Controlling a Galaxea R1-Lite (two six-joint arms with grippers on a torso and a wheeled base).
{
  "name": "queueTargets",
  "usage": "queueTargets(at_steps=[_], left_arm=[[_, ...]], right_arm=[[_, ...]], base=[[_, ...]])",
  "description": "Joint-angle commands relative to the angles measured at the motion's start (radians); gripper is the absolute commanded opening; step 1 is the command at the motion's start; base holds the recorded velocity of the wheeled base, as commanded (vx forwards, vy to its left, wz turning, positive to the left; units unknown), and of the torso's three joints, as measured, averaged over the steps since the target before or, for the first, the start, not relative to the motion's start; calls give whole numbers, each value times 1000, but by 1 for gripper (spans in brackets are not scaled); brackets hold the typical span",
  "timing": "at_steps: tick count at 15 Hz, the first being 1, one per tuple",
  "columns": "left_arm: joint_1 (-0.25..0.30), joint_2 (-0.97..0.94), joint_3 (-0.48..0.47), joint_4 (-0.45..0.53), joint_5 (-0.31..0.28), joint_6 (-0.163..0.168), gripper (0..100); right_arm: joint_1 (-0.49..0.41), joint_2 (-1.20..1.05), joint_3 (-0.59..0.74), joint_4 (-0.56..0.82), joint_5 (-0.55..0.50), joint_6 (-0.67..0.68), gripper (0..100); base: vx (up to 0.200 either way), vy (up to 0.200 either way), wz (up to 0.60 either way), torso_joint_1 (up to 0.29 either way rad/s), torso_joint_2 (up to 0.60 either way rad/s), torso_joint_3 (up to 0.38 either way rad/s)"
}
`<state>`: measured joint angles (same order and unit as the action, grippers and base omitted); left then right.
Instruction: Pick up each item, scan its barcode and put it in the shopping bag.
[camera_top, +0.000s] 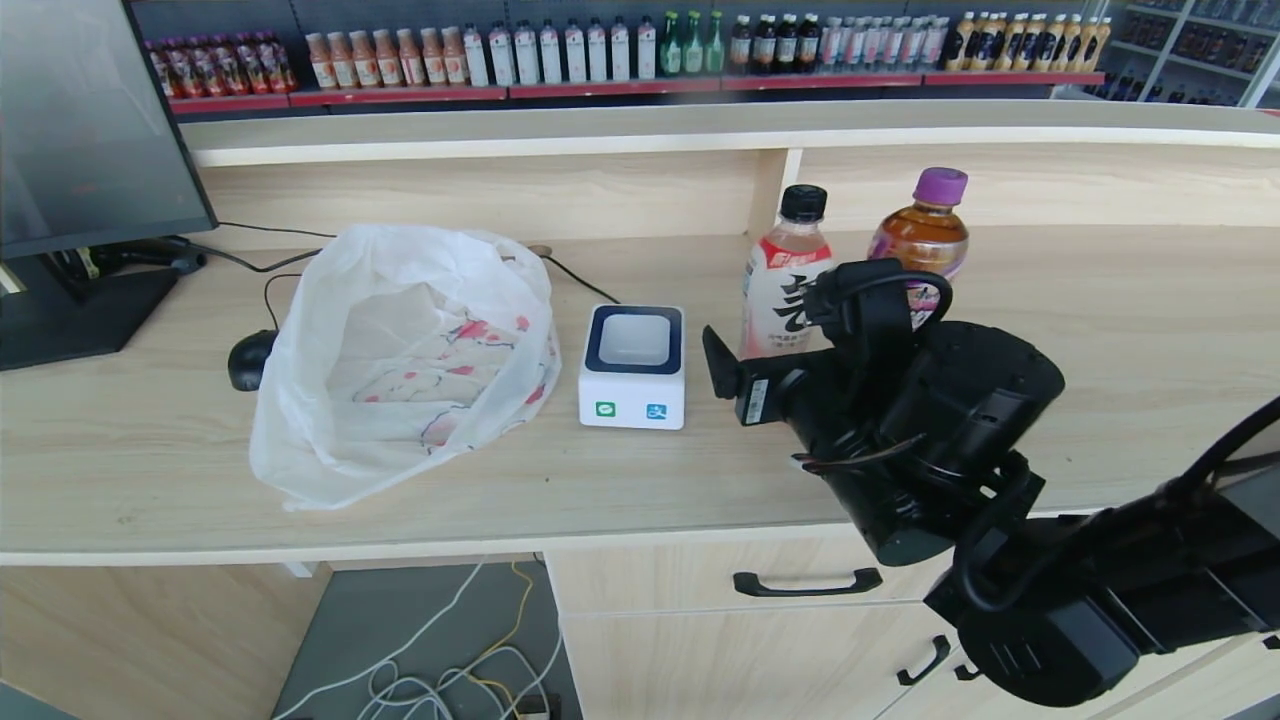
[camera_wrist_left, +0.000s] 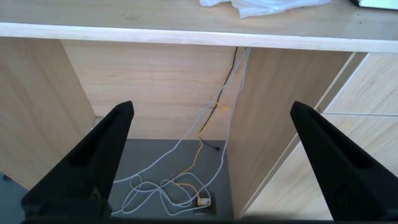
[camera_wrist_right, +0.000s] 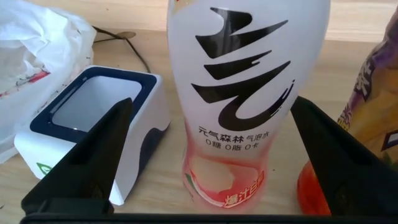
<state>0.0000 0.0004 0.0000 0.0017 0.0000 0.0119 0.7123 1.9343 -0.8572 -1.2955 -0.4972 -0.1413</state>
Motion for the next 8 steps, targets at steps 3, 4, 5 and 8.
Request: queueTargets(at_steps=[3,4,5,8], left_arm=[[0,1,0,0,0,0,100],[0,0,0,0,0,0,100],[0,0,0,0,0,0,100],[0,0,0,0,0,0,100]], right_arm=[[-22,20,-11,-2,2,-8,100],[-24,28,-14,-11,2,-11,100],[-27,40,-23,-21,2,-17,100],[-40,57,-57,-21,23,-17,100]], base=[[0,0,0,0,0,0],[0,0,0,0,0,0],[0,0,0,0,0,0],[0,0,0,0,0,0]])
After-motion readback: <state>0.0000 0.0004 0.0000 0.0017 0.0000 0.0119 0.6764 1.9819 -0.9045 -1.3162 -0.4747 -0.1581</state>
